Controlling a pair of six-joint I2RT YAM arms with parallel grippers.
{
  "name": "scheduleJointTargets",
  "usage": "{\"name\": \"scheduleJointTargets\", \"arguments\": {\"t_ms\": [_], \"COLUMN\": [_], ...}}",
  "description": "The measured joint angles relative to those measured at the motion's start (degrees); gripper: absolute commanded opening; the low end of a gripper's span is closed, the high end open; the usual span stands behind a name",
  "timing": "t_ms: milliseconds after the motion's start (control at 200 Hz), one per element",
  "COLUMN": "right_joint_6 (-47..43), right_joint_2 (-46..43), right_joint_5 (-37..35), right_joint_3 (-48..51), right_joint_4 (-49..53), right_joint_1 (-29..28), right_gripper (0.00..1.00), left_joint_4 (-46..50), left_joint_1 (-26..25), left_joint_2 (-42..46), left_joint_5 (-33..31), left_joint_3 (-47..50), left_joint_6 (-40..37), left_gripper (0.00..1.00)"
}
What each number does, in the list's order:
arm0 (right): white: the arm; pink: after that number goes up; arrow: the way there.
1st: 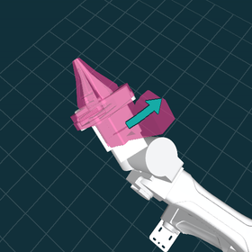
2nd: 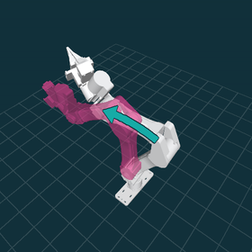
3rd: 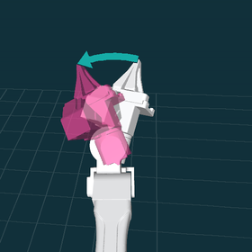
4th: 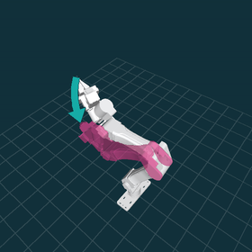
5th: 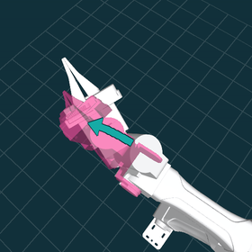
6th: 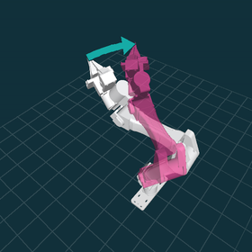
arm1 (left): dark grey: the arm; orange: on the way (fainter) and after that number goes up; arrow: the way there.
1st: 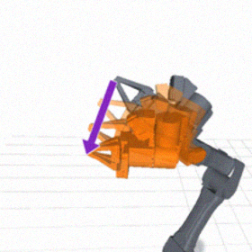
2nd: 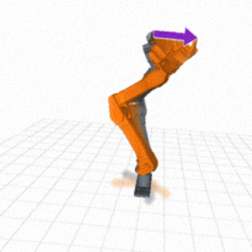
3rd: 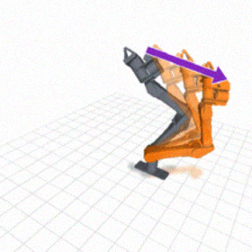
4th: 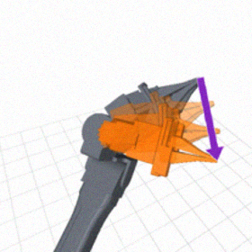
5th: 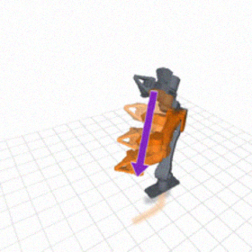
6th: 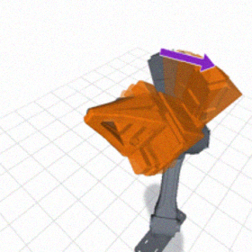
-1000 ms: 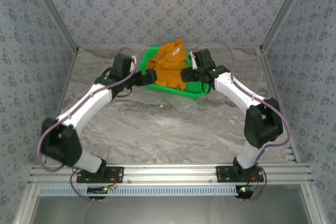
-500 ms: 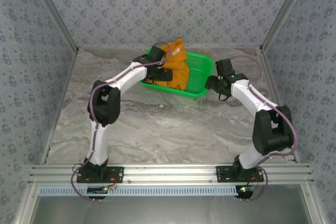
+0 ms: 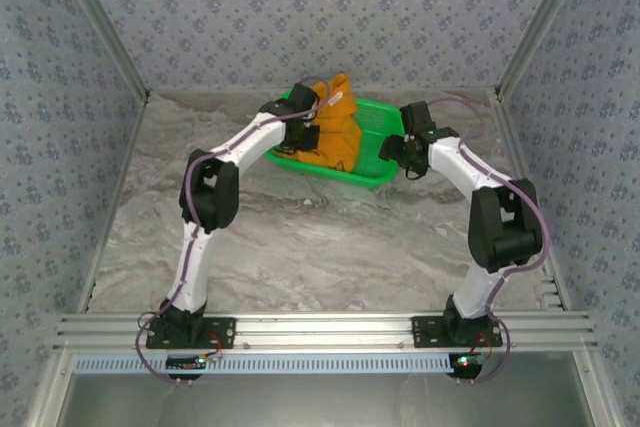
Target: Fold the inside-out t-shirt
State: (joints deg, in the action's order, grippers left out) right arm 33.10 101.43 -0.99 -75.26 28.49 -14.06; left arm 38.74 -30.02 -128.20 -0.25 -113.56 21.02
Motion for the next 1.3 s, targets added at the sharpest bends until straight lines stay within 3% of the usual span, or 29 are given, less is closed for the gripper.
{"name": "scheduleJointTargets", "arguments": {"t_ms": [75, 225, 395, 590, 780, 910, 1094, 1134, 1249, 1299], "right_joint_6": [1.31, 4.74, 7.63, 11.15, 16.46, 20.96, 27.08, 28.2, 31.08, 30.82], "right_joint_2": [2.75, 5.27, 5.29, 2.45, -5.42, -8.85, -8.87, -8.87, -8.9, -9.16], "right_joint_5": [0.35, -0.57, -4.2, -6.62, -9.49, -11.43, -13.25, -13.33, -13.38, -13.09], "right_joint_3": [-2.01, -2.75, -2.75, 0.72, 8.37, 12.57, 12.81, 12.9, 13.66, 14.32], "right_joint_4": [-0.13, -0.33, 0.0, 0.0, -0.15, -0.33, -0.46, -0.48, -1.77, -2.93], "right_joint_1": [0.0, -0.13, -0.2, 5.62, 16.81, 23.37, 25.0, 25.22, 26.62, 27.08], "right_gripper": [0.59, 0.27, 0.18, 0.19, 0.23, 0.24, 0.25, 0.28, 0.53, 0.6], "left_joint_4": [-2.08, -6.14, -11.37, -12.81, -9.81, -10.69, -15.02, -15.21, -15.45, -15.43], "left_joint_1": [0.0, 0.0, -0.07, -0.02, 0.2, 1.14, 2.67, 2.64, 2.64, 2.64], "left_joint_2": [6.47, 22.32, 43.3, 64.11, 72.76, 74.03, 65.46, 63.78, 61.75, 61.75], "left_joint_5": [2.14, 4.33, 2.36, -4.87, -8.44, -8.87, -2.95, -1.62, 2.19, 3.61], "left_joint_3": [2.1, 3.08, 10.62, 23.98, 34.12, 44.3, 53.13, 53.55, 54.01, 54.01], "left_joint_6": [0.02, -0.02, -1.36, -4.81, -5.86, -4.9, 0.42, 1.46, 3.08, 3.1], "left_gripper": [0.0, 0.0, 0.0, 0.0, 0.0, 0.0, 0.0, 0.0, 0.0, 0.13]}}
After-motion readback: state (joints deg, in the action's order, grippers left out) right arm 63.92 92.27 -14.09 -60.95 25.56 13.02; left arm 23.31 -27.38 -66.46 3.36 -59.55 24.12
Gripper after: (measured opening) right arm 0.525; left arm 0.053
